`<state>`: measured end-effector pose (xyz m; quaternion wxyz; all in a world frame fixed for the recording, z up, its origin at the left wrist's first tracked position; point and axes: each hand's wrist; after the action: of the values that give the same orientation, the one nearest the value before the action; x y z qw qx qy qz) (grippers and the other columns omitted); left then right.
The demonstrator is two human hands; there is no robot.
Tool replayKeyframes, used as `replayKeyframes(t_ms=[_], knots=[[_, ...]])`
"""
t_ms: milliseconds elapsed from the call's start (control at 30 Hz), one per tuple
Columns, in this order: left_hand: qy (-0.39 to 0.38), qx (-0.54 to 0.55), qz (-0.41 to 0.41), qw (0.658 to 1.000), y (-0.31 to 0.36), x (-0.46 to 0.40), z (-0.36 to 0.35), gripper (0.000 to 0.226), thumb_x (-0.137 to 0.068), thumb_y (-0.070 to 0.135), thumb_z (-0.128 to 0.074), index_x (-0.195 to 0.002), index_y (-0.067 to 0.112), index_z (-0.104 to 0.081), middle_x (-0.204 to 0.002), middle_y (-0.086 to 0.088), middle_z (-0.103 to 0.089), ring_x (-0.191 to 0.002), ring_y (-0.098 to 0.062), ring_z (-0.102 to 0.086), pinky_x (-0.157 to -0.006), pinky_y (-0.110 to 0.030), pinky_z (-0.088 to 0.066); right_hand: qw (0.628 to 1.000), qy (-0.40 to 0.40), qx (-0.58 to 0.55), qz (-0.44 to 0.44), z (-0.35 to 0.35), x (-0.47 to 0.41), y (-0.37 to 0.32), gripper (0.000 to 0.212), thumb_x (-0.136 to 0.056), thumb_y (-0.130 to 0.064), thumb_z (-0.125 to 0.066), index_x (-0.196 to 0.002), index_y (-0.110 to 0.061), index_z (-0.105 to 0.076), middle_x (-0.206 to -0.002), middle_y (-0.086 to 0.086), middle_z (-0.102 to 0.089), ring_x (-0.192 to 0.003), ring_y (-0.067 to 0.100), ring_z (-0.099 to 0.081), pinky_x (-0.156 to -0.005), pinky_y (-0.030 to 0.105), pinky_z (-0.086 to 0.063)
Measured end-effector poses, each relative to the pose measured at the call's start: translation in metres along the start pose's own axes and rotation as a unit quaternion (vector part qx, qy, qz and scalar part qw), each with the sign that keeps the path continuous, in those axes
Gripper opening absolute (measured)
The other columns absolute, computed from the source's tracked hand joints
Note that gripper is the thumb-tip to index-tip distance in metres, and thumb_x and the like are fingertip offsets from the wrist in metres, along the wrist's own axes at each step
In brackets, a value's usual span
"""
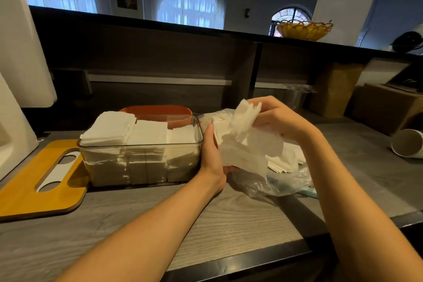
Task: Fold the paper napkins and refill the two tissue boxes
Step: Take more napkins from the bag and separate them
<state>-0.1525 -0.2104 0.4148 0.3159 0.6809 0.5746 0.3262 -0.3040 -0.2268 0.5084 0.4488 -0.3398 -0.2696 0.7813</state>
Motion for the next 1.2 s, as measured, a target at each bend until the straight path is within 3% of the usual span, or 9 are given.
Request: replayKeyframes(t_ms=[100, 233, 333, 467, 633, 733, 833, 1000, 1200], knots=[[0.011, -0.007, -0.007, 1.000, -0.001, -0.002, -0.001, 0.061, -0.097, 0.071, -0.030, -0.129, 0.032, -0.065, -0.113, -0.007, -0.075, -0.108, -0.031, -0.069, -0.086, -0.052, -0.059, 0.990, -0.075, 0.116, -0.007, -0.007, -0.016, -0.006, 0.027, -0.091, -0.001, -0.059, -0.101, -0.025, -0.066, -0.101, -0.001, -0.065, -0.097, 0.015, -0.063, -0.088, 0.035, -0.051], [0.022, 0.000, -0.012, 1.000, -0.002, -0.003, -0.001, 0.062, -0.097, 0.070, -0.030, -0.127, 0.030, -0.067, -0.116, -0.008, -0.074, -0.113, -0.032, -0.067, -0.099, -0.058, -0.052, 0.985, -0.109, 0.134, -0.014, -0.018, -0.017, 0.004, 0.044, -0.074, -0.012, -0.060, -0.117, -0.021, -0.062, -0.118, -0.002, -0.057, -0.112, 0.016, -0.057, -0.096, 0.036, -0.050], [0.014, 0.010, -0.008, 1.000, -0.002, -0.004, -0.001, 0.062, -0.098, 0.068, -0.031, -0.124, 0.027, -0.069, -0.112, -0.008, -0.075, -0.112, -0.032, -0.067, -0.100, -0.054, -0.052, 0.990, -0.085, 0.114, 0.012, -0.024, -0.010, 0.013, 0.043, -0.080, -0.004, -0.062, -0.119, -0.021, -0.063, -0.116, -0.003, -0.062, -0.110, 0.010, -0.060, -0.096, 0.036, -0.053], [-0.004, 0.002, 0.001, 1.000, 0.000, -0.002, 0.001, 0.064, -0.098, 0.067, -0.032, -0.123, 0.022, -0.071, -0.108, -0.010, -0.076, -0.104, -0.030, -0.070, -0.089, -0.048, -0.056, 0.992, -0.043, 0.110, 0.048, -0.029, -0.003, 0.018, 0.047, -0.087, 0.004, -0.065, -0.122, -0.026, -0.058, -0.116, -0.009, -0.061, -0.109, 0.000, -0.057, -0.088, 0.014, -0.049], [-0.015, -0.008, 0.009, 1.000, 0.002, -0.001, 0.001, 0.066, -0.098, 0.069, -0.028, -0.128, 0.025, -0.067, -0.112, -0.008, -0.075, -0.106, -0.029, -0.070, -0.083, -0.045, -0.060, 0.989, -0.006, 0.146, 0.036, -0.026, 0.000, 0.027, 0.025, -0.087, -0.009, -0.068, -0.100, -0.030, -0.063, -0.106, -0.010, -0.050, -0.104, 0.009, -0.051, -0.091, 0.032, -0.048], [-0.014, -0.011, 0.009, 1.000, 0.003, 0.002, 0.000, 0.061, -0.098, 0.068, -0.029, -0.125, 0.029, -0.067, -0.110, -0.004, -0.076, -0.105, -0.028, -0.071, -0.088, -0.049, -0.057, 0.996, 0.030, 0.086, 0.022, -0.023, 0.006, 0.030, 0.017, -0.087, -0.017, -0.060, -0.103, -0.019, -0.063, -0.108, -0.008, -0.055, -0.101, 0.007, -0.054, -0.084, 0.026, -0.047], [-0.003, -0.015, 0.021, 1.000, 0.004, 0.005, -0.002, 0.045, -0.097, 0.063, -0.039, -0.115, 0.032, -0.067, -0.106, -0.005, -0.077, -0.102, -0.028, -0.070, -0.087, -0.049, -0.057, 0.992, 0.106, -0.057, 0.032, -0.015, 0.013, 0.027, 0.012, -0.076, -0.012, -0.055, -0.088, -0.011, -0.058, -0.083, -0.005, -0.060, -0.077, 0.009, -0.057, -0.068, 0.021, -0.047], [0.028, -0.035, 0.020, 0.999, -0.001, -0.003, 0.000, 0.027, -0.099, 0.024, -0.059, -0.125, 0.030, -0.055, -0.117, -0.006, -0.067, -0.102, -0.029, -0.067, -0.073, -0.044, -0.060, 0.933, 0.255, -0.247, 0.064, 0.002, 0.024, 0.023, 0.019, -0.066, -0.006, -0.046, -0.080, -0.008, -0.058, -0.072, -0.004, -0.057, -0.065, 0.010, -0.051, -0.055, 0.022, -0.041], [0.037, -0.005, -0.001, 0.999, -0.001, -0.003, -0.002, 0.024, -0.103, 0.018, -0.052, -0.121, 0.033, -0.054, -0.115, -0.003, -0.067, -0.101, -0.027, -0.066, -0.080, -0.046, -0.059, 0.936, 0.190, -0.292, -0.052, 0.002, 0.044, 0.023, 0.030, -0.077, -0.006, -0.056, -0.104, -0.009, -0.070, -0.094, 0.008, -0.070, -0.085, 0.024, -0.066, -0.061, 0.028, -0.055]])
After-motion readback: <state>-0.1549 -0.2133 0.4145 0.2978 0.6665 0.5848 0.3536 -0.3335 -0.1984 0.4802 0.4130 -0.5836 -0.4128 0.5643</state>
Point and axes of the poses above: each hand's wrist, its own x-axis away from the middle knuckle, its own z-axis out of the back of the hand, y = z × x
